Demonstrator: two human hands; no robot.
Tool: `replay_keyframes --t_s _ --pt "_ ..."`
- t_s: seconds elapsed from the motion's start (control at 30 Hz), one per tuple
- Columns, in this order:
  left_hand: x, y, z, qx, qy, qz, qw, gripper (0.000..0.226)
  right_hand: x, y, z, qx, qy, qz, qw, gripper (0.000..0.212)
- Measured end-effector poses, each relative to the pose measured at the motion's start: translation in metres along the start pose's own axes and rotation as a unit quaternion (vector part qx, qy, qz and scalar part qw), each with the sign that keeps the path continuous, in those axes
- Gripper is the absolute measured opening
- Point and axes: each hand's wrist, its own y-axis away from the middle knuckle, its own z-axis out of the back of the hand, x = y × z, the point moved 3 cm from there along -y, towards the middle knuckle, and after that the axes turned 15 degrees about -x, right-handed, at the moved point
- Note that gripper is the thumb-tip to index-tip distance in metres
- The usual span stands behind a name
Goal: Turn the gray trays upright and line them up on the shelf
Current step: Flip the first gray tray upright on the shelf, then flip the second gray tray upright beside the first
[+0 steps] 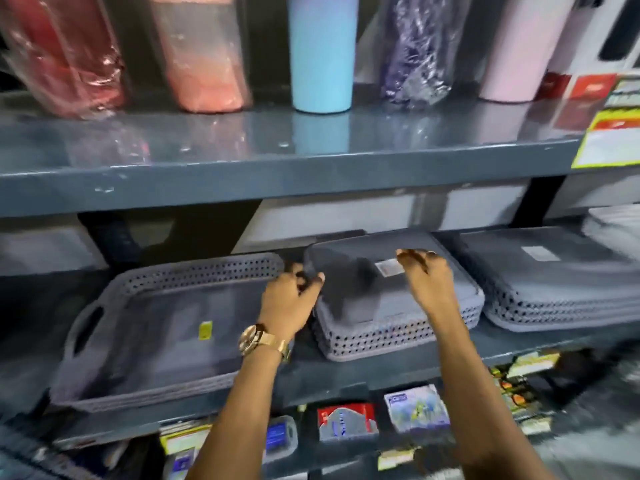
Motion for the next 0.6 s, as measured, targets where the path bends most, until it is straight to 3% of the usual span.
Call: replay_keyframes --t_s 0.13,0.3,0.37,0.43,0.53,0.6 --pt "-0.009 -0.006 -0.050 0.040 -0.006 0.088 0.995 0.034 -0.044 -0.063 0.022 0.025 0.043 -0.062 0.997 0.023" --pt "-0.006 -0.020 -0.091 0.019 -0.022 0.202 0.979 0.077 -0.074 -0.116 0.036 0.065 0.042 -0.126 0.989 0.030" --pt "-0.010 -0.022 -0.100 -0.006 -0.026 0.243 0.970 0.092 -0.079 -0.124 0.029 0.118 0.066 -0.142 0.981 0.034" --pt "-0.021 -0.020 -0.103 -0.059 -0.011 0.264 0.963 0.092 -0.082 -0.131 0.023 0.151 0.086 -0.139 0.975 0.049" --pt "-0.040 -0.015 -0.101 -0.127 0.044 0.266 0.955 0.076 -0.080 -0.142 0.021 0.128 0.058 -0.128 0.982 0.071" --pt "-0.054 -0.013 -0.096 -0.188 0.118 0.270 0.937 0.078 -0.074 -0.149 0.028 0.105 0.018 -0.110 0.988 0.069"
